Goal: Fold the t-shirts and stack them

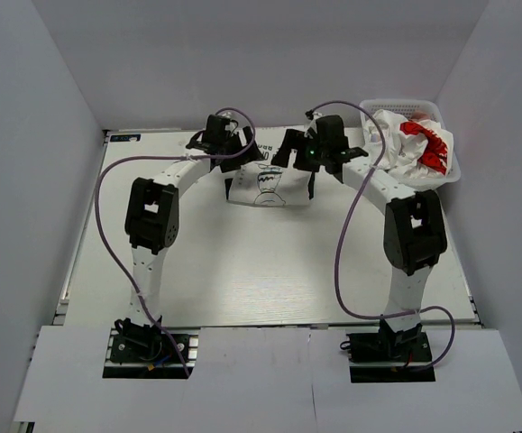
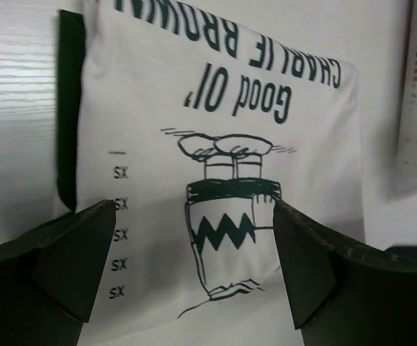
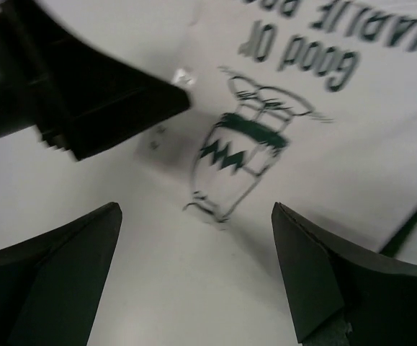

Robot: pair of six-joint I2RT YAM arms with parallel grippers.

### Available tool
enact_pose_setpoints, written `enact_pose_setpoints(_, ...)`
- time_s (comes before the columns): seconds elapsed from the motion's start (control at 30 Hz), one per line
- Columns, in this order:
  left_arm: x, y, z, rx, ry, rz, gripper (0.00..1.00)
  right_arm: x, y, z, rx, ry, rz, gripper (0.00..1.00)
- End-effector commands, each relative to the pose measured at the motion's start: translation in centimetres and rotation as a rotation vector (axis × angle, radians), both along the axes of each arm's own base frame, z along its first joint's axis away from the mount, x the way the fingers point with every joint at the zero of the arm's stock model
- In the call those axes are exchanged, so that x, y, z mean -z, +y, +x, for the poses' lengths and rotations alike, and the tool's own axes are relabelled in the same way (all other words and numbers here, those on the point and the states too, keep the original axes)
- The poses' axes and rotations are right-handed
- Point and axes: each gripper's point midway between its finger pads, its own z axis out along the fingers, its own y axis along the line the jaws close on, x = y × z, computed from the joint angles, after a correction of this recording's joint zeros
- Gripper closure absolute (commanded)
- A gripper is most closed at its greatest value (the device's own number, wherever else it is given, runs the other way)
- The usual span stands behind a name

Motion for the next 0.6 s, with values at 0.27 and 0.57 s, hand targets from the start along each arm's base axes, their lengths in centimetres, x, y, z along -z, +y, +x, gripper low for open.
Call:
enact_pose_setpoints(0.27,2.4,-1.8,-2.4,0.063,0.099,-0.059,0.0,8.7,0.0,-5.0,0.0,0.215,0.166,0.1)
enact_pose_setpoints(0.57,4.3,0.4,-2.8,0.025,0.151,0.015,0.0,14.5,-2.2,-7.4,-0.026,0.297,0.103,0.1)
